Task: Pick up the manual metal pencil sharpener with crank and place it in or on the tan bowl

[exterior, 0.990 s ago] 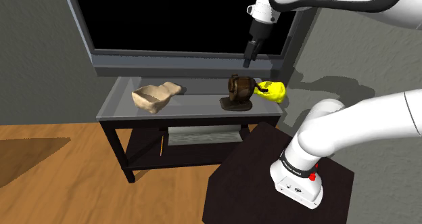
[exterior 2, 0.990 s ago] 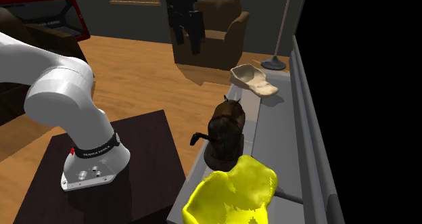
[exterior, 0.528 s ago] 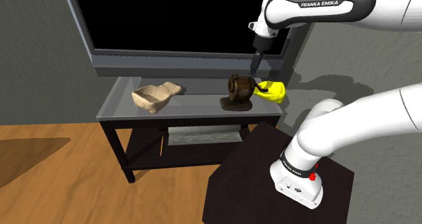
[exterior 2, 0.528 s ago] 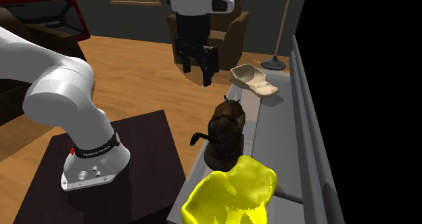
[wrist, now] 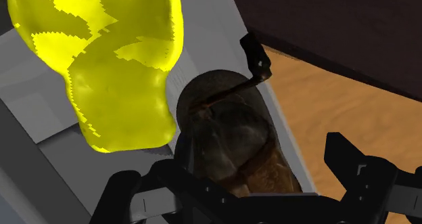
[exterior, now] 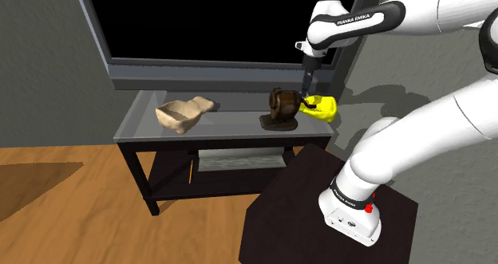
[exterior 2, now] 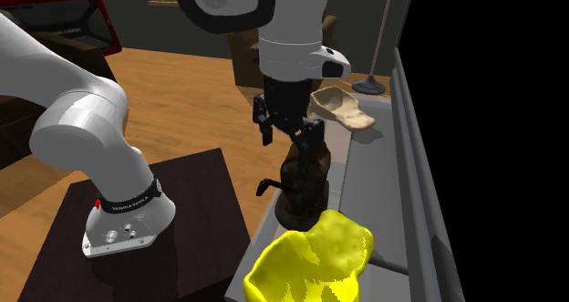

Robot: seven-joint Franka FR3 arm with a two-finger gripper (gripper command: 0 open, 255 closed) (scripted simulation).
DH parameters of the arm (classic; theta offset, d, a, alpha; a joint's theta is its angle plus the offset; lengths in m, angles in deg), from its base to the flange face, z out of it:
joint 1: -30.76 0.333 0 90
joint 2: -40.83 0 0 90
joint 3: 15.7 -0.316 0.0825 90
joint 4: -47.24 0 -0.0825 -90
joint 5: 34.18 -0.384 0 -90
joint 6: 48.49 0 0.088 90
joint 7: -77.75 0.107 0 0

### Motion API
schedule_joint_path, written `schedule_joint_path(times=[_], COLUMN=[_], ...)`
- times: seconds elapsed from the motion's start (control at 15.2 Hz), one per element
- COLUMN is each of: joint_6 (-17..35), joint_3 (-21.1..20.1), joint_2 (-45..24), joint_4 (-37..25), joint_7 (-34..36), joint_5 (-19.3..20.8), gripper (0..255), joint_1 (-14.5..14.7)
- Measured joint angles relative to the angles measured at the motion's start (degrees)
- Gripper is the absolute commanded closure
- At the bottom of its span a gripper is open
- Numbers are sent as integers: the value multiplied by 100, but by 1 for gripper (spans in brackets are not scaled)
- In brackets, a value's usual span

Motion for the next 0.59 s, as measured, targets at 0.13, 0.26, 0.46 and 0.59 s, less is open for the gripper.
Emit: schedule_joint_path(times=[0.13, 0.26, 0.46, 0.59], joint_6=[215, 400, 668, 830], joint_3=[223, 357, 439, 468], joint_2=[-325, -545, -676, -752], joint_4=[-72, -85, 62, 150], joint_7=[-339, -532, -603, -610], joint_5=[50, 62, 79, 74], gripper=[0, 0, 0, 0], joint_1=[12, 24, 21, 30])
